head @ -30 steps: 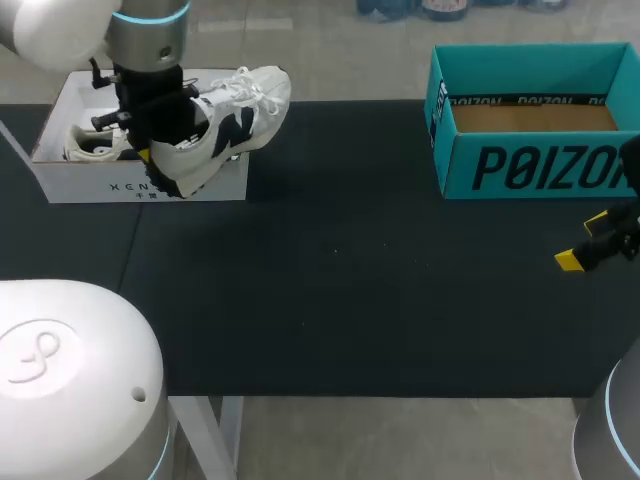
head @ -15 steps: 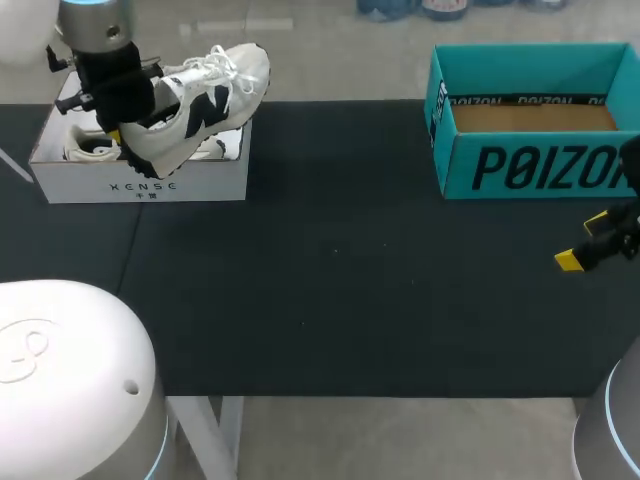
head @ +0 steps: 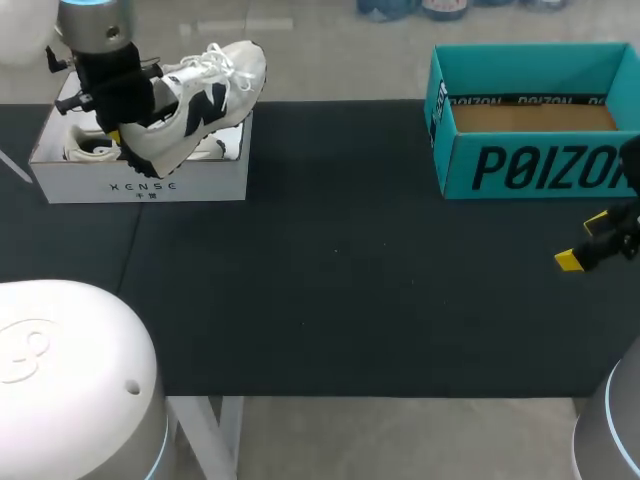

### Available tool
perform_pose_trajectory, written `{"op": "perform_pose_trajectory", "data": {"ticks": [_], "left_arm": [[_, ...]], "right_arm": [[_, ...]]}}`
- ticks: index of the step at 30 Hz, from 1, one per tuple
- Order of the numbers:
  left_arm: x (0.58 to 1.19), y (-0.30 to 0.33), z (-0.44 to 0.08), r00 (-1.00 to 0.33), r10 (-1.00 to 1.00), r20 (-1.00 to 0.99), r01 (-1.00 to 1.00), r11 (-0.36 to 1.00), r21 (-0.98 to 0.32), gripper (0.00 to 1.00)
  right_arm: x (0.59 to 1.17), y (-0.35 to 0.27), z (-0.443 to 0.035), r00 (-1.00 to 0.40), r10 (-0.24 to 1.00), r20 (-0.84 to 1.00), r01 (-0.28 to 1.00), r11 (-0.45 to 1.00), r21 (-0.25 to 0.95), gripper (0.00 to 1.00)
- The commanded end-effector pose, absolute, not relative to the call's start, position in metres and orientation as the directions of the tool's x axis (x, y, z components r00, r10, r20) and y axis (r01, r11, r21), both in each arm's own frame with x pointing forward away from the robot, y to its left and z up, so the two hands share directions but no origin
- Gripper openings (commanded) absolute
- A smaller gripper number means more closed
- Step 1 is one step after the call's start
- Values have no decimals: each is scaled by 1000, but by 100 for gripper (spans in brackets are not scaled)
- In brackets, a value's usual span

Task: Take the shoe out of the shoebox, open the shoe tongue, remove and reinsert the insole, then place the shoe into the shoebox

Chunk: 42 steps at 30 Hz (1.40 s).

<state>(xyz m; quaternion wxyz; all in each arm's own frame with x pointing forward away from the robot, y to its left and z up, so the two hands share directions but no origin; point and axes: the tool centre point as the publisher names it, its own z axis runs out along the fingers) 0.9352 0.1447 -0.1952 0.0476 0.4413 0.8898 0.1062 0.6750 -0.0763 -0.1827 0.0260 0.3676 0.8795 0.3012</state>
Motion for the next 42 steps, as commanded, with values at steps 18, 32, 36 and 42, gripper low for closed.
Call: {"op": "perform_pose_trajectory", "data": {"ticks": [18, 32, 36, 42], "left_arm": [[1049, 266, -157, -144, 974, 173, 918, 67, 391, 0], [1119, 332, -168, -66, 978, 198, 939, -6, 343, 0], [1131, 336, -164, -57, 979, 196, 936, -16, 351, 0], [1152, 335, -166, -51, 979, 199, 936, -23, 352, 0]], "right_arm": [[670, -77, -184, -726, 666, 170, 630, 545, 553, 100], [670, -77, -184, -726, 666, 170, 630, 545, 553, 100], [670, -77, -184, -726, 666, 170, 630, 545, 553, 100], [670, -77, -184, -726, 666, 170, 630, 545, 553, 100]]}}
